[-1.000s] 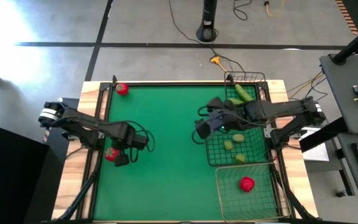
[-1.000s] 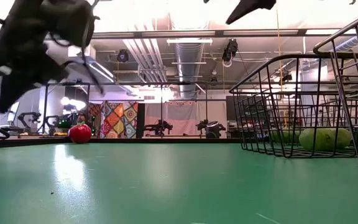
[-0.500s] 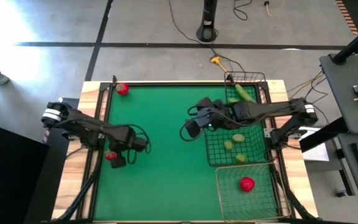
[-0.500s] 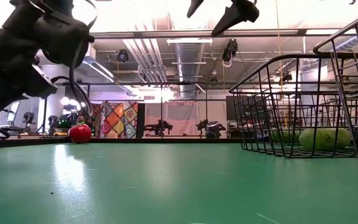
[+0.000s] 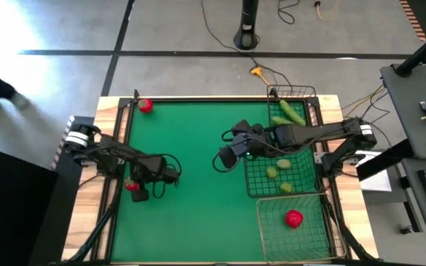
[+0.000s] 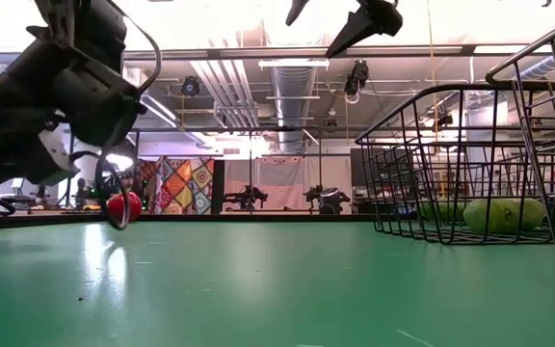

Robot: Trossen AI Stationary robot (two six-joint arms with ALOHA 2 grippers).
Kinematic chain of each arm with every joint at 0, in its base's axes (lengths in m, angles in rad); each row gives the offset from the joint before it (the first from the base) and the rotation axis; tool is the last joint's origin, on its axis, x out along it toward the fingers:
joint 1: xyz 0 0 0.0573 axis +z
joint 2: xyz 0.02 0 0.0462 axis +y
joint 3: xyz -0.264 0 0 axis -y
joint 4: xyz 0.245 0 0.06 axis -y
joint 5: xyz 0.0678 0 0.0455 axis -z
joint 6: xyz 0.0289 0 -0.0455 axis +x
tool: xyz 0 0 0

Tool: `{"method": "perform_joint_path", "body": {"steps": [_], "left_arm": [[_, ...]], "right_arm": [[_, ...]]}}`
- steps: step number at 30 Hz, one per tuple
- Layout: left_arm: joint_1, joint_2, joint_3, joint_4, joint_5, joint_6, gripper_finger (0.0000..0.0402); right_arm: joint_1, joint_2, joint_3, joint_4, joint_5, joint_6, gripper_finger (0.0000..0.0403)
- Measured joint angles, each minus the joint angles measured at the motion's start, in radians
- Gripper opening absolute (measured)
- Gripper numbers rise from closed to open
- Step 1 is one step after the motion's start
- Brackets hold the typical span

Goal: Sort produce into baskets
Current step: Put the bottom tomato into the gold wire basket

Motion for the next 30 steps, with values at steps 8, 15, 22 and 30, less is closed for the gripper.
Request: {"method": "perform_joint_path", "body": {"steps": [8,15,22,30], "left_arm": [[0.000,0.019,-0.035,0.042,-0.010,0.011,0.0341],[-0.001,0.024,-0.027,0.054,-0.058,-0.005,0.0303],[0.006,-0.068,0.081,0.035,-0.251,-0.005,0.0298],[0.194,-0.099,0.362,0.246,-0.458,0.152,0.0298]], "right_arm": [[0.004,0.000,0.000,0.000,0.002,0.000,0.0373],[0.010,-0.004,0.000,0.000,0.003,-0.002,0.0373],[0.026,-0.039,0.012,-0.010,-0.004,-0.019,0.0373],[0.089,-0.042,0.103,-0.008,0.051,-0.079,0.0373]]}}
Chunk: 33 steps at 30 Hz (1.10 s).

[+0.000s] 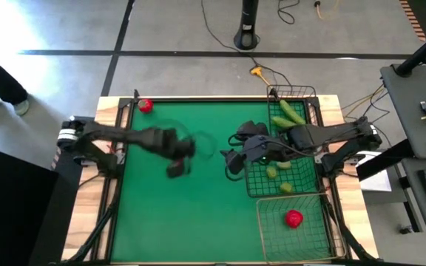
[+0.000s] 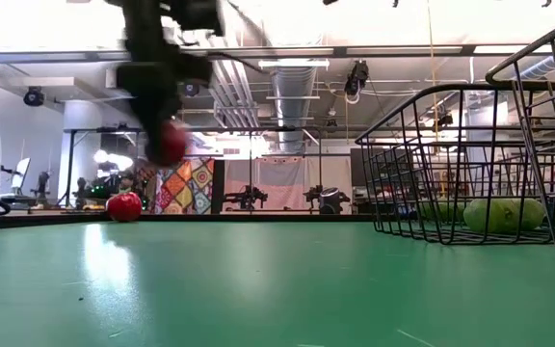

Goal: Sort produce into baskets
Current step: Put the bottom tomato into the gold wire basket

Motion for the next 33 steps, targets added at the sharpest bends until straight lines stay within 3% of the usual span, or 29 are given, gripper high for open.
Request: {"method": "perform_joint_path", "body": {"steps": [7,11,15,21,33], "left_arm": [[0.296,0.139,0.148,0.257,0.072,0.022,0.0298],[0.401,0.241,0.198,0.345,0.192,0.017,0.0298],[0.436,0.343,0.249,0.412,0.289,-0.010,0.0298],[0.436,0.488,0.318,0.401,0.303,-0.040,0.0303],[0.444,0.507,0.318,0.437,0.316,-0.031,0.0318]], "right_arm": [[0.078,0.000,0.011,-0.011,0.050,0.086,0.0373],[0.119,0.000,0.011,-0.077,0.074,0.195,0.0373],[0.148,0.000,0.011,-0.143,0.094,0.296,0.0373],[0.156,0.001,0.011,-0.211,0.091,0.410,0.0373],[0.146,0.001,0.011,-0.218,0.093,0.399,0.0373]]}}
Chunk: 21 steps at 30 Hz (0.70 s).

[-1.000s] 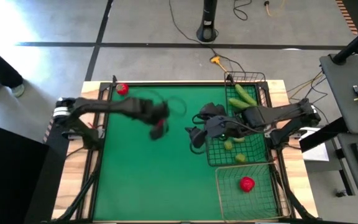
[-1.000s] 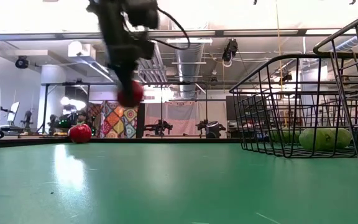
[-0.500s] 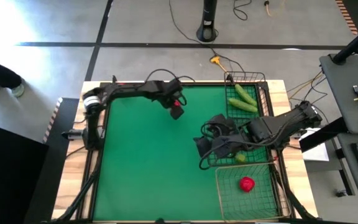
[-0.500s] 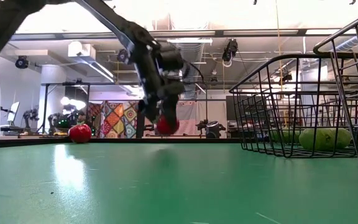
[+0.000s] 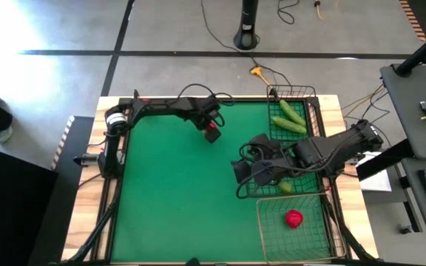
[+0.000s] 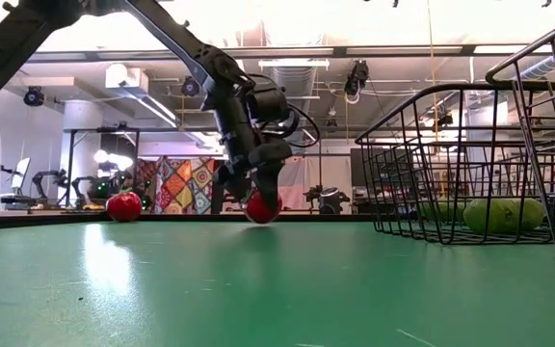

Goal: Sort produce into baskets
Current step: Put the bottom tomato into the gold wire basket

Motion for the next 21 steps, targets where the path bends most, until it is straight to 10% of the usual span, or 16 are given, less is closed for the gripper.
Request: {"method": "perform_joint_path", "body": {"steps": [21], "left_arm": [[-0.002,-0.173,-0.004,0.021,0.038,0.018,0.0375]], "right_arm": [[-0.064,0.000,-0.001,-0.001,0.002,-0.192,0.0373]]}}
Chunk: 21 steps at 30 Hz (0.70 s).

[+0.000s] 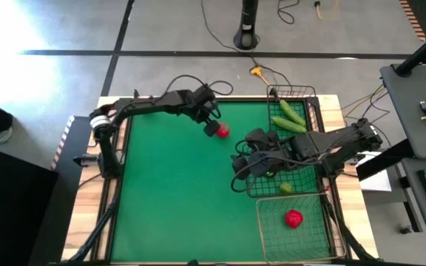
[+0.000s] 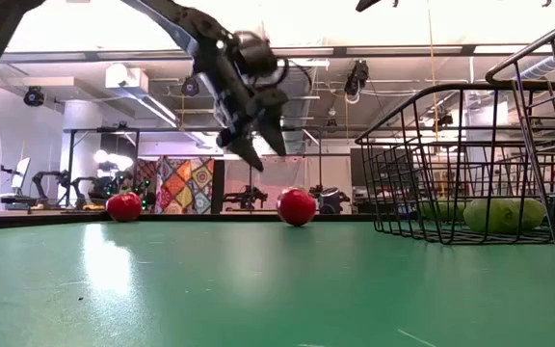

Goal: Sort produce into baskets
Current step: Put the bottom tomato into the gold wire basket

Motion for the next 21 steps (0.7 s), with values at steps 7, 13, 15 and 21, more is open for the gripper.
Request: {"method": "perform_joint_path", "body": {"steps": [7,13,15,21], "left_arm": [[0.000,-0.154,-0.032,-0.025,0.000,0.012,0.0371],[-0.009,-0.299,-0.115,-0.018,-0.001,0.025,0.0364],[-0.022,-0.346,-0.153,-0.009,0.001,0.040,0.0363],[-0.093,-0.510,-0.295,0.079,0.041,0.039,0.0363]], "right_arm": [[-0.011,0.000,-0.008,0.000,0.017,-0.041,0.0373],[-0.015,0.000,-0.013,0.000,0.122,-0.068,0.0373],[-0.029,0.000,-0.015,0.002,0.127,-0.064,0.0373],[-0.086,0.008,-0.019,0.068,0.100,-0.113,0.0373]]}}
